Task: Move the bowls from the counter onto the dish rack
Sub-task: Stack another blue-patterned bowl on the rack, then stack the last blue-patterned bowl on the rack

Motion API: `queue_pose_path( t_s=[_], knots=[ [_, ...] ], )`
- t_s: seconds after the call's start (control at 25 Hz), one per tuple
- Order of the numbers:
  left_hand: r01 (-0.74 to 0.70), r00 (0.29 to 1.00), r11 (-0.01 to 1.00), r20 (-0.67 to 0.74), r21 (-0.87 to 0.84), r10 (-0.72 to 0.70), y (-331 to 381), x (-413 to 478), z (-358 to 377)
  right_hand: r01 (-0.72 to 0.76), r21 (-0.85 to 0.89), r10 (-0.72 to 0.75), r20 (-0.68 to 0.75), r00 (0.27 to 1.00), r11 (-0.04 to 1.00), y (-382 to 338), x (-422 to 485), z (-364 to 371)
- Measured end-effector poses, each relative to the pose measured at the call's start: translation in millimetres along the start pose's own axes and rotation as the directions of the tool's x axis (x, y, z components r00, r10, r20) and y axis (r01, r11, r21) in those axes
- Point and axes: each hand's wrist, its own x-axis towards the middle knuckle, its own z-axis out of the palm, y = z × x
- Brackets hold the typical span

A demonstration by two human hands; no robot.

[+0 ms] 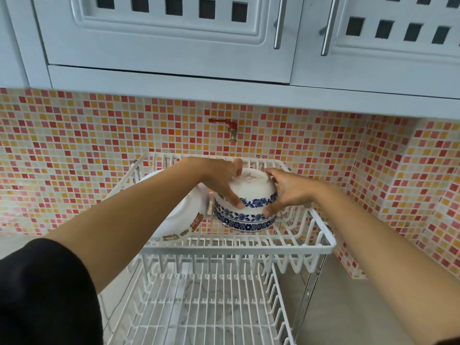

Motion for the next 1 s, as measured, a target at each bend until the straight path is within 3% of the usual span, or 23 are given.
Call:
queue_pose_path(
  t_s=[0.12,0.24,0.32,0.52,0.8,0.92,1.0],
  knots=[
    [-0.077,0.988,0.996,-0.133,0.043,0.082,-6.6,-16.4,-13.5,0.044,-0.069,-0.047,-0.040,0.998,0.997,-17.9,-5.0,-9.6],
    [-0.101,0.952,0.991,-0.281,0.086,0.122,-32.6,-49.8,-28.0,0.161,-0.139,-0.186,-0.191,0.964,0.977,-61.6,-2.4,-9.1],
    [-0.068,0.944,0.997,-0.321,0.026,0.073,-62.8,-75.7,-30.0,0.227,-0.181,-0.266,-0.235,0.935,0.957,-101.3,9.2,1.5],
    [0.122,0.925,0.987,-0.349,-0.102,-0.150,-176.3,-152.9,-12.2,0.332,-0.215,-0.372,-0.186,0.909,0.918,-222.6,60.5,45.2],
    [0.414,0.861,0.885,-0.226,-0.211,-0.456,-353.3,-209.6,31.1,0.008,-0.217,-0.023,-0.067,0.997,0.976,-390.4,177.2,134.2],
    [0.485,0.843,0.846,-0.138,-0.222,-0.520,-408.9,-224.3,81.9,-0.075,-0.174,0.094,0.101,0.990,0.982,-418.1,223.4,217.0],
    [0.535,0.829,0.807,-0.028,-0.251,-0.558,-441.6,-229.5,125.9,-0.173,-0.107,0.187,0.139,0.972,0.979,-410.5,242.2,276.7]
  ],
)
